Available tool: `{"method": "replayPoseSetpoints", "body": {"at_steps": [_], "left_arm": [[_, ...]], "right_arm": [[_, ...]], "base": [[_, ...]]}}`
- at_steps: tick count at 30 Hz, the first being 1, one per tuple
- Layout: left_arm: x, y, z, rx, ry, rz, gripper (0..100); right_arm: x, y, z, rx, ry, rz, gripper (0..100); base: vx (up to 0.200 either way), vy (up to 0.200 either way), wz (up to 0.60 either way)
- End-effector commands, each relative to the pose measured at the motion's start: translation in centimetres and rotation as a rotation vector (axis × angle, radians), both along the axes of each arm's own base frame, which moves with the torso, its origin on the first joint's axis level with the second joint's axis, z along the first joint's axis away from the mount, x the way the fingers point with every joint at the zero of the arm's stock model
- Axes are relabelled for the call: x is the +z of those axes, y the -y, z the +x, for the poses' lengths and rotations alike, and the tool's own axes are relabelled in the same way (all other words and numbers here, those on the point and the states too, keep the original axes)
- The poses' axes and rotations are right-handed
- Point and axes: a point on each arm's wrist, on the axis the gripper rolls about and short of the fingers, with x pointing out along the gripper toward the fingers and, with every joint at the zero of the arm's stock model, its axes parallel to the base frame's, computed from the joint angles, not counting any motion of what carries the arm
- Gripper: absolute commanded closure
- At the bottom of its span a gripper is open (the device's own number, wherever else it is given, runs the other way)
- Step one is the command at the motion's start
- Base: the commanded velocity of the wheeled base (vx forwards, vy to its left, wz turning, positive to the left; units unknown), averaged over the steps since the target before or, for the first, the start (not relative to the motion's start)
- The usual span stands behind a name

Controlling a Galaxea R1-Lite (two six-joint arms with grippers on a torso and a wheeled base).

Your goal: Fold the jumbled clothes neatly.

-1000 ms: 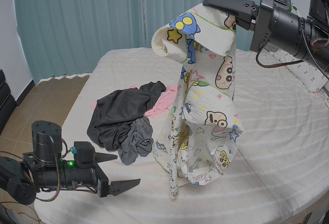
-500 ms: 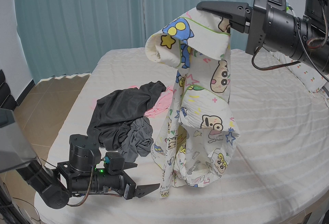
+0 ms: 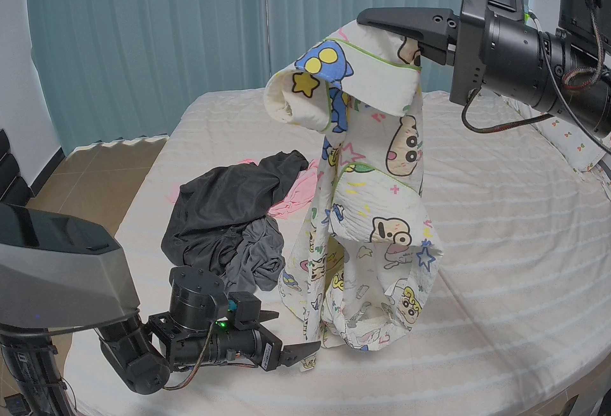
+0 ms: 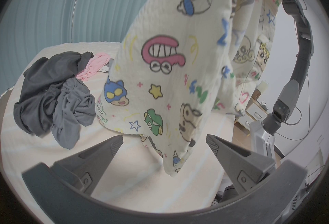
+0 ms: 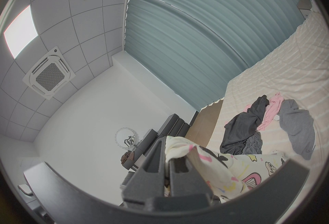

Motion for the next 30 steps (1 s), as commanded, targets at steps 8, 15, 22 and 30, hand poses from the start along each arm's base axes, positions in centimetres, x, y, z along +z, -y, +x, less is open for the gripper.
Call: {"method": "replayPoseSetpoints", "body": {"at_steps": [8, 15, 22, 30], "left_arm": [[-3.5, 1.8, 0.6, -0.033, -0.014, 0.007, 0], [-4.8, 2.9, 2.2, 0.019, 0.016, -0.022, 0], [-5.0, 3.1, 2.4, 0.037, -0.009, -0.055, 100], [-4.6, 2.7, 2.2, 0.07, -0.012, -0.109, 100]], "right_arm": [[0.2, -0.6, -0.3, 0.013, 0.005, 0.006, 100], [0.4, -0.6, -0.3, 0.013, 0.01, 0.011, 100], [0.5, -0.6, -0.3, 0.012, 0.013, 0.013, 100], [0.2, -0.4, -0.2, 0.004, 0.002, 0.006, 100]], "base": [[0.0, 0.0, 0.0], [0.0, 0.0, 0.0], [0.0, 0.0, 0.0], [0.0, 0.0, 0.0]]}}
